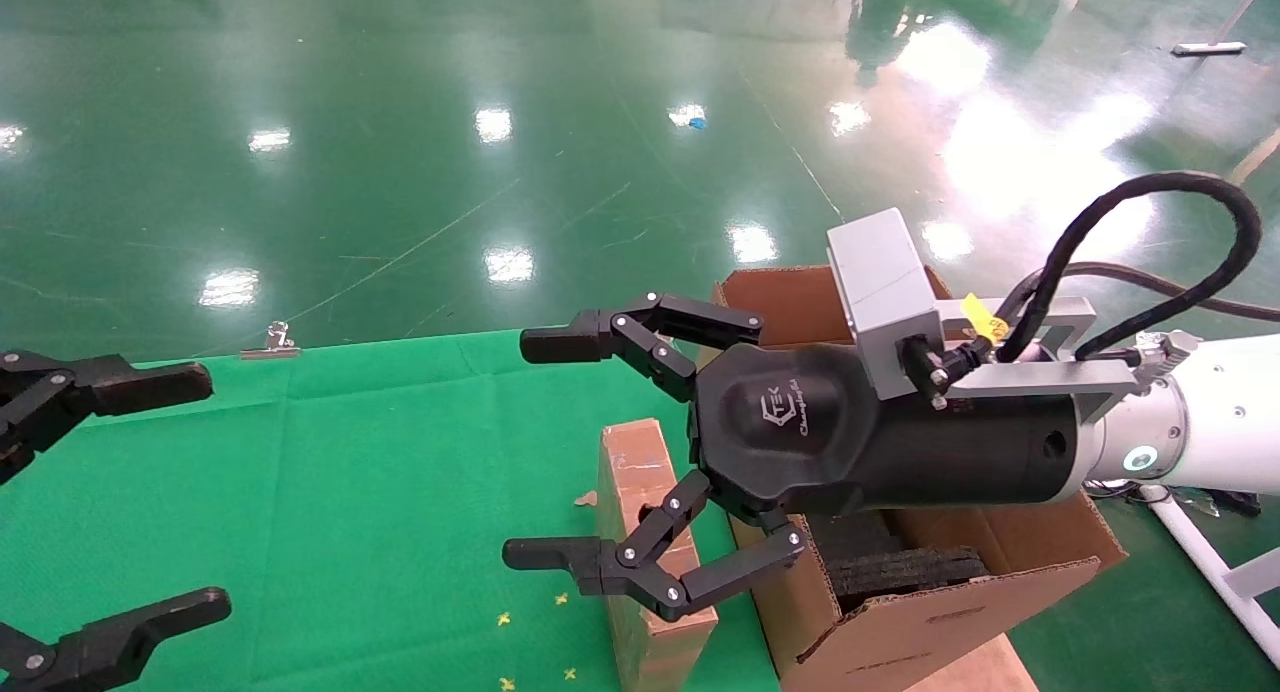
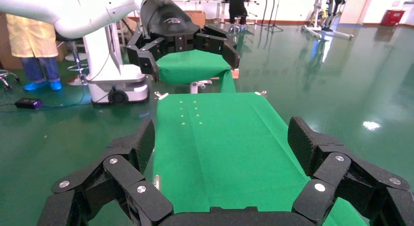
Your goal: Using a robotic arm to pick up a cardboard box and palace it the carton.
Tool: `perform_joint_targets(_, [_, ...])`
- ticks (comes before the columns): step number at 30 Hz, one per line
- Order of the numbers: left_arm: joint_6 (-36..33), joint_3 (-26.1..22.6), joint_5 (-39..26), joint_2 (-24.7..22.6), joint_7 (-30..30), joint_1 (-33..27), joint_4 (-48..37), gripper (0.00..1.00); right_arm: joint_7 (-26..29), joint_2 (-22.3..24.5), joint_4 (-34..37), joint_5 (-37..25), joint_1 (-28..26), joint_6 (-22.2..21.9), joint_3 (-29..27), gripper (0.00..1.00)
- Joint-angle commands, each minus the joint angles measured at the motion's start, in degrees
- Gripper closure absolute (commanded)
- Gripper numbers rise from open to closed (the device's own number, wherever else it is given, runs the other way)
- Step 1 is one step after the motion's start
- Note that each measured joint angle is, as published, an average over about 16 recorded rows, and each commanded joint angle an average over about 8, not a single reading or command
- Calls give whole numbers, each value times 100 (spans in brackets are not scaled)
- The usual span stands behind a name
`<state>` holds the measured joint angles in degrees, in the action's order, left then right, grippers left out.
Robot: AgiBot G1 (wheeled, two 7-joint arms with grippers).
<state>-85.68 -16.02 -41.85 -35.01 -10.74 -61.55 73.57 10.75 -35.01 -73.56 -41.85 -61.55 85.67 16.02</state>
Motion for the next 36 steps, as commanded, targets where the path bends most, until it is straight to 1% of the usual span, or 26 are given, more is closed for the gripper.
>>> perform_joint_targets(1, [0,0,0,0,0,0,0,0,0,0,0,0,0,0,0,0])
perform_joint_targets(15, [0,0,0,0,0,-1,-1,0,-34,17,-36,-68,-17,-21,3,0])
perform_joint_targets(18, [-1,-2,1,0,1,-1,-3,0,-46,41,-150,-294,-92,-61,67,0])
perform_joint_targets(20, [-1,-3,1,0,2,-2,-4,0,-36,33,-249,-591,-222,-79,175,0])
perform_joint_targets(24, [-1,-5,2,0,3,-3,-5,0,116,-109,-396,-1447,-696,-5,578,0])
perform_joint_targets(30, [-1,-8,4,1,5,-4,-6,0,616,-662,-424,-2812,-1716,303,1496,0])
perform_joint_targets(32, [0,-8,4,1,5,-5,-6,0,799,-841,-419,-3106,-2048,371,1802,0])
perform_joint_targets(36, [0,-10,6,2,6,-5,-6,0,1092,-1059,-410,-3429,-2681,438,2339,0])
